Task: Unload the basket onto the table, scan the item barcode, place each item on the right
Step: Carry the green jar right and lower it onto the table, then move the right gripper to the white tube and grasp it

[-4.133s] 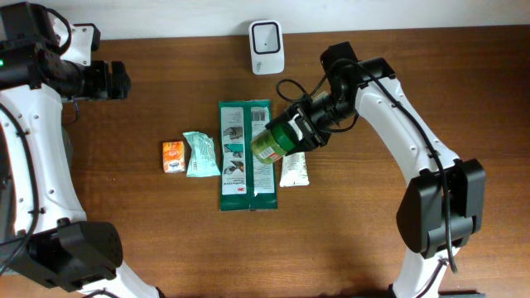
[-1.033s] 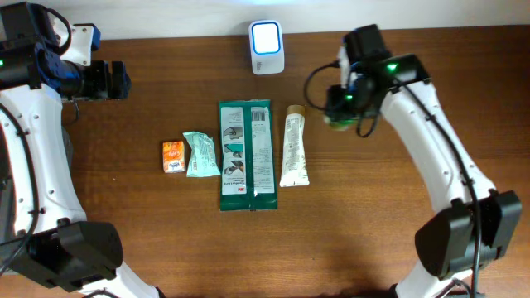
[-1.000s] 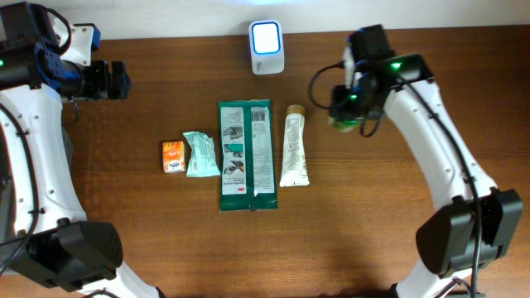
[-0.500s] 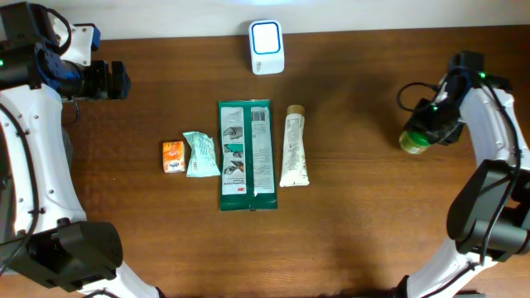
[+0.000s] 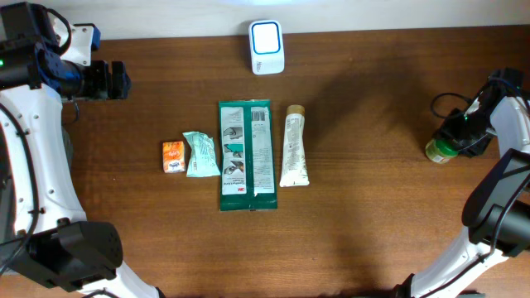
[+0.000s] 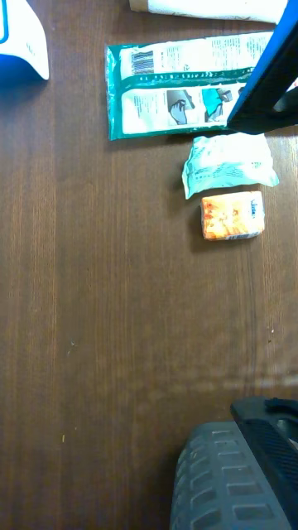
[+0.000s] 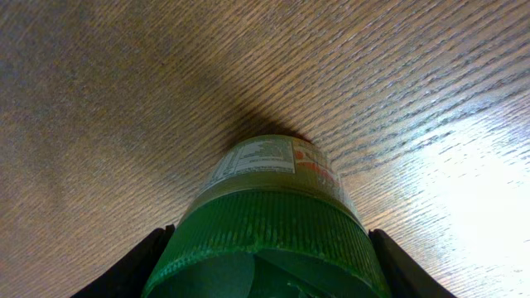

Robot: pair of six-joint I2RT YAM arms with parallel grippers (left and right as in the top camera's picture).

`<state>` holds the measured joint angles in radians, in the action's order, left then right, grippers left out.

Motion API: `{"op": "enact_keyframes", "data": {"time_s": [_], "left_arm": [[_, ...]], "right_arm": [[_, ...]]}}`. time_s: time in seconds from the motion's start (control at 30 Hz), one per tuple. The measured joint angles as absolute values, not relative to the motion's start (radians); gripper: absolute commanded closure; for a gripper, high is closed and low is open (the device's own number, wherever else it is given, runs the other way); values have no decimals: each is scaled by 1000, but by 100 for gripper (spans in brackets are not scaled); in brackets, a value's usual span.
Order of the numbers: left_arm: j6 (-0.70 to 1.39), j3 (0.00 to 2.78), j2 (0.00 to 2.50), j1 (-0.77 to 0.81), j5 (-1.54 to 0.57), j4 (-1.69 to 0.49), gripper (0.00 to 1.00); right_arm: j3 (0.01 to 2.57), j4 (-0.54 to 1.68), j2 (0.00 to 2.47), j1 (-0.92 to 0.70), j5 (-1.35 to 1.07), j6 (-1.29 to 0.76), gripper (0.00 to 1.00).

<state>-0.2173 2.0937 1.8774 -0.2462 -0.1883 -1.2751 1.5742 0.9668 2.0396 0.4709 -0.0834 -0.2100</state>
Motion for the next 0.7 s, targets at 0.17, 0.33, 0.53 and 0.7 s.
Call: {"op": "enact_keyframes", "data": {"time_s": [0.17, 0.33, 0.53, 0.7], "left_arm": [[-217, 2094, 1877, -246, -188, -1275, 1], [-217, 2094, 1877, -246, -188, -1275, 1], [-217, 2094, 1877, -246, -188, -1275, 1], [-217, 2094, 1877, -246, -188, -1275, 1]], "right_arm": [[1574, 967, 2040, 471, -50, -213, 2], [1591, 1005, 2040, 471, -97, -210, 2], [1772, 1192, 2034, 471, -185, -210, 2], [1917, 1367, 1997, 445, -318, -211, 2]]}}
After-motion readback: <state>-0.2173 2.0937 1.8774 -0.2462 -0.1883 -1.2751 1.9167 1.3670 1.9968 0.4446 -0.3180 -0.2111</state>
